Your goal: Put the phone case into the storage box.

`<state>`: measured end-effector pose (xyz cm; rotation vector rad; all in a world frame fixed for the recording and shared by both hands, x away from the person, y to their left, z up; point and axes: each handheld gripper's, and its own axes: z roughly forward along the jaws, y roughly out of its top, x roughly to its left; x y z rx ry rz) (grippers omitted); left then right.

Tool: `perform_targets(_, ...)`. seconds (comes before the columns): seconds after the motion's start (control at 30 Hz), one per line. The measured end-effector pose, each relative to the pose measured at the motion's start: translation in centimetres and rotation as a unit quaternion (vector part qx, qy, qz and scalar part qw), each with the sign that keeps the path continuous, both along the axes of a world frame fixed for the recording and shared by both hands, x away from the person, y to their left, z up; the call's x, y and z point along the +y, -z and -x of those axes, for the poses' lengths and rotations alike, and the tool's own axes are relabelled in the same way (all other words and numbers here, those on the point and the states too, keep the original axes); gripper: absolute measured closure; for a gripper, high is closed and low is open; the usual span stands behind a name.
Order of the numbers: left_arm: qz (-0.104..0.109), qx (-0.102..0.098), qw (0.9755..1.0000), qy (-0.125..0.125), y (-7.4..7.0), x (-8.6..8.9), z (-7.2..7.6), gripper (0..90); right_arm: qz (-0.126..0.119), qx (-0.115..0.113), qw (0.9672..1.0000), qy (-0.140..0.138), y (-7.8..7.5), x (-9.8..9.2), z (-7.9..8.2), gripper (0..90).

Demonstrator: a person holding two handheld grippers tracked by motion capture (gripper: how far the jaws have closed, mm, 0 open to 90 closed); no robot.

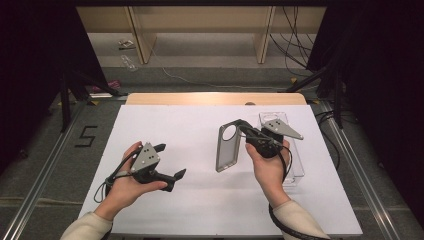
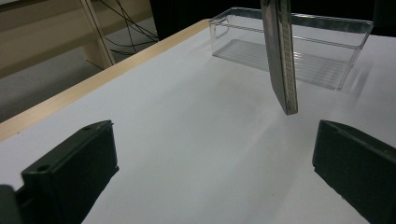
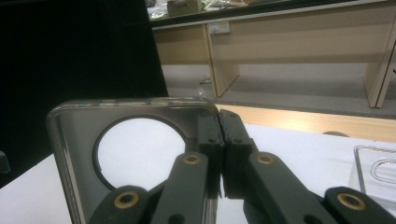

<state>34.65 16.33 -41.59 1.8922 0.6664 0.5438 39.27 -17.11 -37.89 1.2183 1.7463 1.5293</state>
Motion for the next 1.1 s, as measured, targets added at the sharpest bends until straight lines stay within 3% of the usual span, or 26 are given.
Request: perform_targets(1.1, 0.002, -0.001, 1.0, -0.003, 0.0, 0.2, -0.1, 0.0, -0.017, -0.009, 0.999, 0.04, -1.3, -3.0, -0.5, 88.8)
